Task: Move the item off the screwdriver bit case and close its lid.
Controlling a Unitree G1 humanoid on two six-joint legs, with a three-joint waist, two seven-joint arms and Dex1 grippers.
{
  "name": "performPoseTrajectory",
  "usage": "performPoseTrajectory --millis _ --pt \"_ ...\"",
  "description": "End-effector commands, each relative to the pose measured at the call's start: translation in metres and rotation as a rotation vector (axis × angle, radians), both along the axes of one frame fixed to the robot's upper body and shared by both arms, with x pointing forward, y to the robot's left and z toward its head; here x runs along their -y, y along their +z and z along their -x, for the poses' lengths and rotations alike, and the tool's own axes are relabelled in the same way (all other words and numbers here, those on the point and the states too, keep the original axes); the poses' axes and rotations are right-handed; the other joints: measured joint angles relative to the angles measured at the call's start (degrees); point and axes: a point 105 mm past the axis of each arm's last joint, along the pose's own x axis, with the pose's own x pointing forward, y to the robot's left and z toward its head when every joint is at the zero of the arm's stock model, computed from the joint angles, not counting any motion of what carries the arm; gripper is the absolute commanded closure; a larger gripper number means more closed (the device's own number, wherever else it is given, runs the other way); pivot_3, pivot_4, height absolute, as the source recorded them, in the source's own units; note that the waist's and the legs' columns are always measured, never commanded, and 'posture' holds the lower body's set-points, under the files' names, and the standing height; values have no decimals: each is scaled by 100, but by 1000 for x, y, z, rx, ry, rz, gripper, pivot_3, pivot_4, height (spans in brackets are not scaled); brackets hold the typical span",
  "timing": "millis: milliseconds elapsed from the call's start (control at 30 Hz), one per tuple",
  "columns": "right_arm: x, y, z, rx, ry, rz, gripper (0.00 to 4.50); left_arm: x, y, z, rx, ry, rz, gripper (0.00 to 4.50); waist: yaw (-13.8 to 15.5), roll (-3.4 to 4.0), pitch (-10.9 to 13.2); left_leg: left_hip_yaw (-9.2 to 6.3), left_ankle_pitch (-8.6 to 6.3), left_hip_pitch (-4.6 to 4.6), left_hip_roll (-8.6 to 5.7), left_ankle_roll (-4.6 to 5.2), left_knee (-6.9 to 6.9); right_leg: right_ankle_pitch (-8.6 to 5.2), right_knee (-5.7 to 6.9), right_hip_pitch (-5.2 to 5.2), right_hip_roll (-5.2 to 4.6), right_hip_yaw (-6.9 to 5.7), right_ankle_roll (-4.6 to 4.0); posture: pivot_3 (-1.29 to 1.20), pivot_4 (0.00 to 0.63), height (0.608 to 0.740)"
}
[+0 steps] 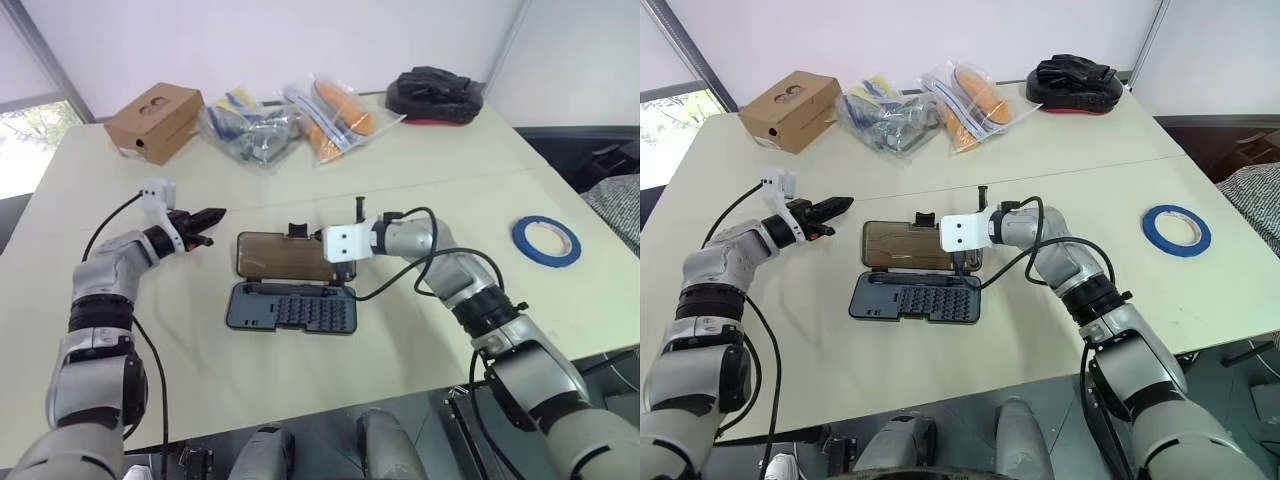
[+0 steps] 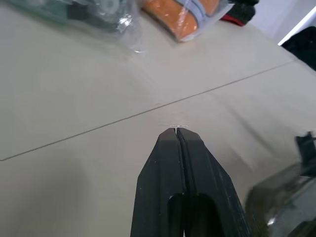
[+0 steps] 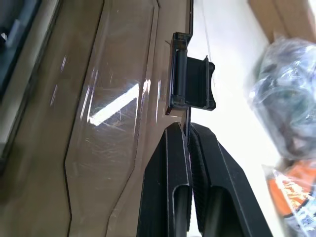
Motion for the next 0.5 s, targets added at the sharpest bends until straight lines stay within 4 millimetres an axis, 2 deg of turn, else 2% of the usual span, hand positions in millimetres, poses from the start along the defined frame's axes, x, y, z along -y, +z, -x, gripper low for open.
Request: performPoseTrajectory --millis 33,133,267,500 --pt "-7 15 8 68 40 -16 4403 11 -7 4 -11 -102 -68 4500 1 0 0 0 0 0 0 0 0 0 0 0 0 0 0 0 150 740" --pt "-9 17 11 77 46 -16 4403 23 -22 9 -49 -181 -102 4500 6 0 0 0 0 -2 -2 0 1 0 0 1 0 -1 0 0 150 740" --pt "-10 19 12 81 47 -18 4403 36 -30 15 -90 -272 -97 4500 0 0 0 1 0 -1 -2 0 1 0 0 0 0 -1 0 0 150 740" --pt "-7 19 13 79 39 -11 4403 49 -33 22 -112 -378 -92 4500 3 0 0 1 0 -1 -2 0 1 0 1 0 1 -1 0 0 150 740"
